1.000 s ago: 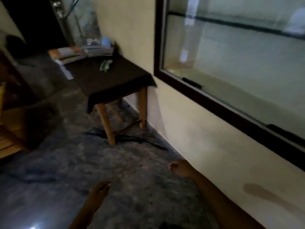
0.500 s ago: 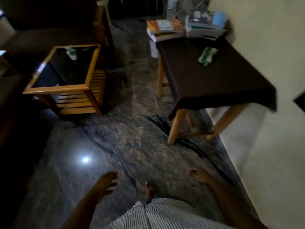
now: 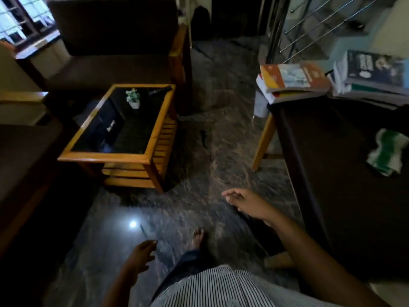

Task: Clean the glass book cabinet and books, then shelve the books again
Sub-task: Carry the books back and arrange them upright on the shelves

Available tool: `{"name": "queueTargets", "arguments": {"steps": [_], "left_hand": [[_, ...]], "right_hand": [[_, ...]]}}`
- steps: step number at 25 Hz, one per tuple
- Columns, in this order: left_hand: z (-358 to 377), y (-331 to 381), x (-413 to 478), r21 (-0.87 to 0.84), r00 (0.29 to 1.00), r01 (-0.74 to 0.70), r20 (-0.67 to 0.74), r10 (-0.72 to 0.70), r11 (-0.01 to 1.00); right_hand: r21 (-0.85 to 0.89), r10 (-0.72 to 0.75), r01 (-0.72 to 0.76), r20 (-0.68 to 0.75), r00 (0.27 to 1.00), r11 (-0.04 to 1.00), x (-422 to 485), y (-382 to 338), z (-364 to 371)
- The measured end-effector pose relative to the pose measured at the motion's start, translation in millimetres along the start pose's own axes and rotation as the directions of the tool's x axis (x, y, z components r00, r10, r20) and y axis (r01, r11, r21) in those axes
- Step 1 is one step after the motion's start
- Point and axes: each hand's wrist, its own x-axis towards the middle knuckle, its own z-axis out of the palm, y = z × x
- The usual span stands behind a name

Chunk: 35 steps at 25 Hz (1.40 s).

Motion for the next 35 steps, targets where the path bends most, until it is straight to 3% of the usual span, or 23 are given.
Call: {"name": "queueTargets", "arguments": {"steps": [4,6,8,10,12,15,17,18,19,20,22,24,27,28,29,31,33,35], "left_hand": [[21,168,83,0.076,0.972,-0.188,0.159,0.174,0.979],[53,262,130,0.148,0.918,-0.327,0.282,0.278,0.933],[98,351,158,0.227,0.833,-0.485,0.414,0.367,0.844],[157,432,170,0.234,0.709,-0.657,0.516,0.482,0.716],[212,499,169,0.191,0.561,-0.798,0.581,0.589,0.572],[283,574,164,0.106,0.296,-0.95,0.597,0.745,0.293],[319,612,166,0.064,0.105,-0.994,0.596,0.796,0.083],[337,628,173,0.076,0.065,-0.997,0.627,0.776,0.022],[354,643,183,0.134,0.07,-0.991,0.666,0.743,-0.027],[370,656,192,0.238,0.122,-0.969,0.706,0.697,-0.071],[398,678,213,0.425,0.283,-0.891,0.798,0.533,-0.162],[413,689,224,0.44,0.358,-0.885,0.855,0.376,-0.156],[418,705,222,0.348,0.281,-0.926,0.895,0.346,-0.148],[417,710,220,0.281,0.259,-0.959,0.905,0.337,-0.02],[415,718,217,0.226,0.272,-0.958,0.913,0.304,0.177],[414,740,214,0.182,0.295,-0.854,0.941,0.165,0.486],[419,762,211,0.21,0.224,-0.819,0.974,-0.04,0.533],[423,771,199,0.167,0.106,-0.825,0.984,-0.141,0.54]], "right_hand": [[0.057,0.164,-0.155,-0.201,0.966,0.986,70,-2,-81],[0.081,0.298,-0.287,-0.291,0.909,0.955,86,13,-126],[0.234,0.418,-0.351,-0.385,0.822,0.906,93,22,-162],[0.488,0.527,-0.295,-0.452,0.72,0.822,102,24,-191],[0.675,0.58,-0.117,-0.517,0.63,0.729,118,19,-214],[0.714,0.575,0.167,-0.661,0.482,0.68,162,9,-265],[0.703,0.571,0.247,-0.695,0.437,0.667,193,-1,-306],[0.697,0.562,0.264,-0.702,0.437,0.666,210,-5,-328],[0.692,0.548,0.268,-0.705,0.451,0.67,225,-9,-346],[0.681,0.53,0.258,-0.709,0.465,0.685,239,-12,-361],[0.649,0.516,0.189,-0.721,0.463,0.737,267,-13,-386],[0.569,0.512,0.013,-0.75,0.418,0.822,287,-12,-396],[0.464,0.527,-0.249,-0.761,0.378,0.85,307,-20,-394],[0.451,0.542,-0.309,-0.758,0.363,0.837,315,-26,-392],[0.459,0.575,-0.365,-0.747,0.334,0.81,321,-34,-392],[0.551,0.686,-0.445,-0.689,0.234,0.705,335,-54,-398],[0.619,0.778,-0.513,-0.604,0.173,0.595,342,-77,-411],[0.673,0.826,-0.504,-0.538,0.167,0.541,343,-99,-424]]}}
